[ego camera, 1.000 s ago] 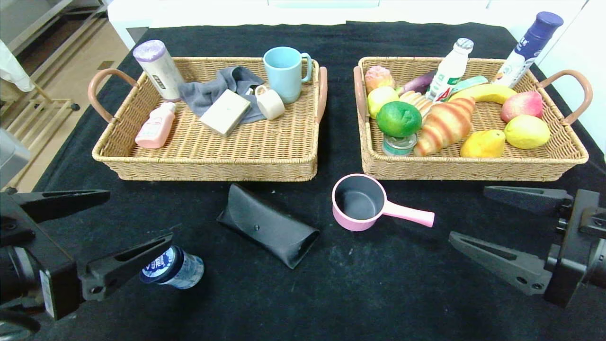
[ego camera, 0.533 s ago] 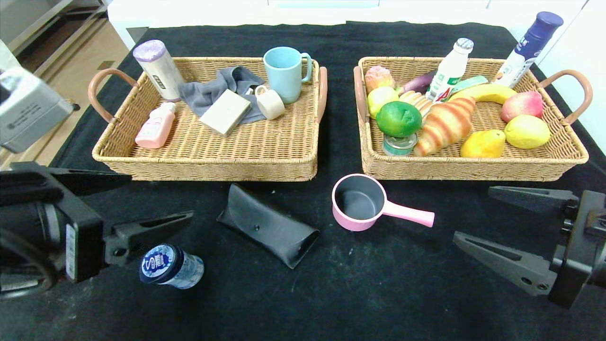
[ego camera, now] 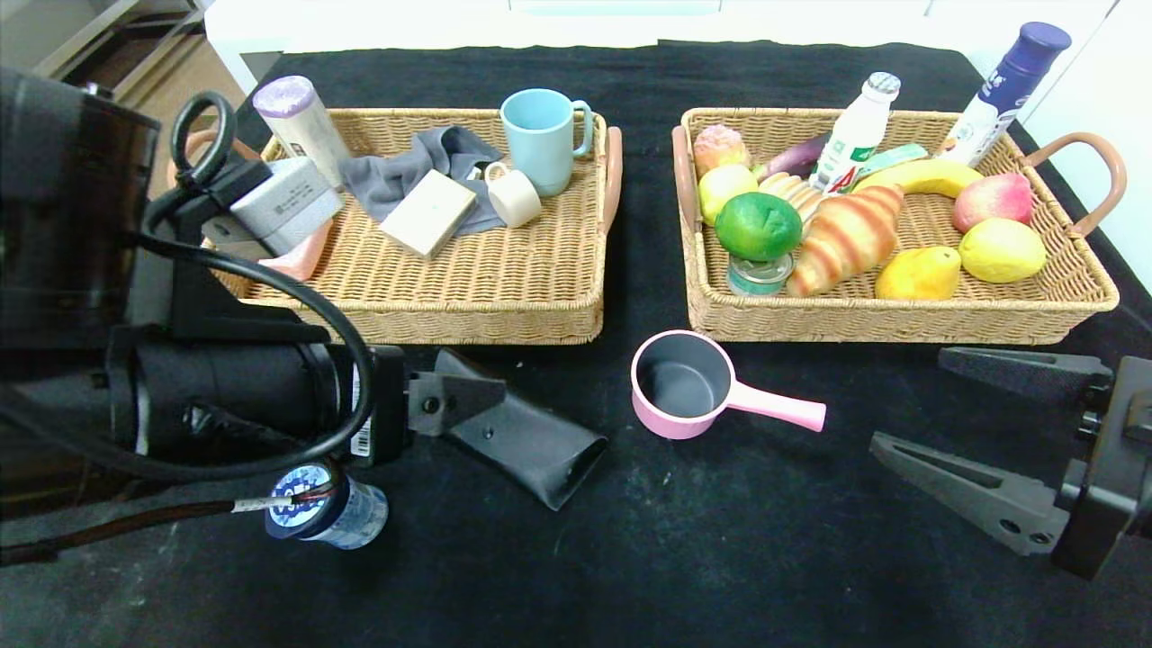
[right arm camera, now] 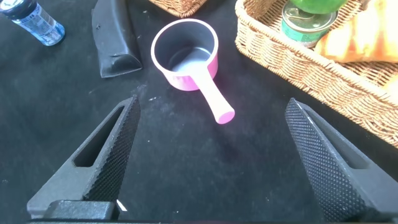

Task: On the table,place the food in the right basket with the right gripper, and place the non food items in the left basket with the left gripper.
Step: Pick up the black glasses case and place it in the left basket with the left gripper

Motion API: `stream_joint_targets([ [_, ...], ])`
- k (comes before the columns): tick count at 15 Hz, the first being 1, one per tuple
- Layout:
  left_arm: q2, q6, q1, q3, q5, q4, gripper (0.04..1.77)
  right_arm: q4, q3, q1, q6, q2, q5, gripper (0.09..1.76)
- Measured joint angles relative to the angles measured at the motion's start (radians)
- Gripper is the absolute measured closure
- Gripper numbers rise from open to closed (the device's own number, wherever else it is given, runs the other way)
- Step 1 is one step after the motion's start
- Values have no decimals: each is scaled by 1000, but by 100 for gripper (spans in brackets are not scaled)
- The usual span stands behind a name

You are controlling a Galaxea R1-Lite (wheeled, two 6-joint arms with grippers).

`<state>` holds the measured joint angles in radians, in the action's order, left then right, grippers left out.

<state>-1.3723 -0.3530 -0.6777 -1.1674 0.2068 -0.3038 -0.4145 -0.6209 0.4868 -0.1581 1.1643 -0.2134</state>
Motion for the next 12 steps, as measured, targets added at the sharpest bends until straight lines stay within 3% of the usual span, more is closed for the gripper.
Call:
stream_joint_targets([
  [5,-60,-303,-21,-129,-30,-184,9,0,2,4,-1,4,2,15],
  [8,-118,-412,7,-175,-29,-238,9,0,4,7,-2,8,2,15],
  [12,-224,-501,49,-341,-40,-373,9,0,3,7,-2,14,2,15],
])
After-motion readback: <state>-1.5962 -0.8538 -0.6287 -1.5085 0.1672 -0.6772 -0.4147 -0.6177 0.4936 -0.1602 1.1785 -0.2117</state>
